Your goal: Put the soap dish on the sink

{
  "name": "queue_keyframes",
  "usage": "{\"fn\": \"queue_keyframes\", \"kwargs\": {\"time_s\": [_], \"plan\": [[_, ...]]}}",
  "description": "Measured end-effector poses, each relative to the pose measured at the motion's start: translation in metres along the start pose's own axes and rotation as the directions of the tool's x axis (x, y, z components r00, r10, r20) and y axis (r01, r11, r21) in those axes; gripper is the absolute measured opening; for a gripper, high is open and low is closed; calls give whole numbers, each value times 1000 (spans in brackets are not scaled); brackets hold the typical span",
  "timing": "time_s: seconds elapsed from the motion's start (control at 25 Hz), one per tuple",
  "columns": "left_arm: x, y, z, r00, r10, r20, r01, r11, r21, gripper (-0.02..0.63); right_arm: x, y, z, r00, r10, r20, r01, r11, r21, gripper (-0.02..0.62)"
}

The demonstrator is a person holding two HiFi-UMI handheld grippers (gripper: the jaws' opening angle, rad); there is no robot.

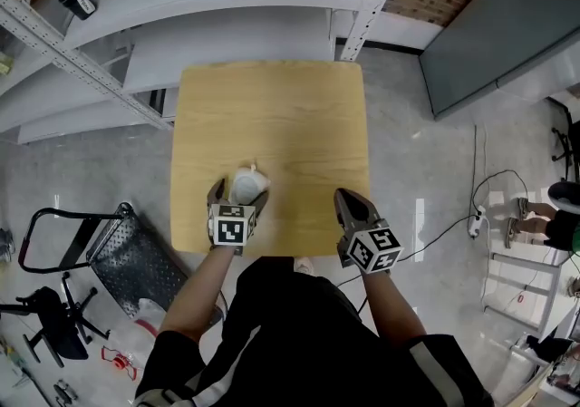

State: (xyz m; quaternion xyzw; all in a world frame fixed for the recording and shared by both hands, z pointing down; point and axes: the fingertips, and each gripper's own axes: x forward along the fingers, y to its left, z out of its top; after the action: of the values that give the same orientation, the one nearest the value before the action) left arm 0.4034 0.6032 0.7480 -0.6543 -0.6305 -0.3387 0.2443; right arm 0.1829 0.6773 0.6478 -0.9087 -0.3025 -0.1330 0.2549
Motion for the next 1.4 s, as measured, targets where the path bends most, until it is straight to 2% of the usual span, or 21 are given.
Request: {"fn": "queue_keyframes", "kwargs": {"time_s": [0.08,0.16,0.24,0.32,0.36,0.4,0.44,0.48,0.6,0.8,0.96,1.12,1.24,1.4], "plan": [[-15,-1,16,996,-2,88,4,1000,-21,506,-7,0,7,1000,3,17,-3,1000,-15,6],[-34,-6,35,982,-9,187,11,1000,-10,441,-18,0,17,999,3,42,-2,1000,-31,6],[-57,-11,56,957,-3,290,-3,1000,20,355,-28,-2,31,997,4,80,0,999,-46,6],[-78,-14,70,931,19,366,-30,999,22,321,-38,-3,43,993,8,116,-1,998,-57,6],[-90,-15,73,917,41,397,-48,999,8,278,-44,-3,46,991,11,130,-3,998,-61,6],[-102,-15,74,902,68,426,-71,997,-10,196,-51,-1,47,990,16,139,-7,998,-65,6],[-115,-16,74,887,92,453,-89,996,-28,75,-57,1,48,989,23,147,-13,997,-70,6],[-126,-19,74,872,102,478,-95,995,-40,1,-63,4,47,988,32,153,-21,997,-76,6],[-158,-36,73,837,82,541,-65,997,-51,0,-81,15,46,984,66,167,-50,994,-96,6],[-209,-62,67,776,96,624,-63,995,-74,0,-112,25,41,977,106,186,-85,989,-118,6],[-235,-64,58,763,143,630,-122,990,-78,0,-134,28,46,969,122,213,-94,986,-137,6],[-253,-62,50,744,125,656,-100,992,-75,0,-153,27,53,963,123,239,-84,983,-165,5],[-265,-48,43,726,159,669,-126,987,-98,0,-162,25,59,957,109,268,-62,982,-178,5],[-278,-33,36,718,160,678,-127,987,-99,1,-166,25,63,947,77,311,-29,987,-155,5]]}}
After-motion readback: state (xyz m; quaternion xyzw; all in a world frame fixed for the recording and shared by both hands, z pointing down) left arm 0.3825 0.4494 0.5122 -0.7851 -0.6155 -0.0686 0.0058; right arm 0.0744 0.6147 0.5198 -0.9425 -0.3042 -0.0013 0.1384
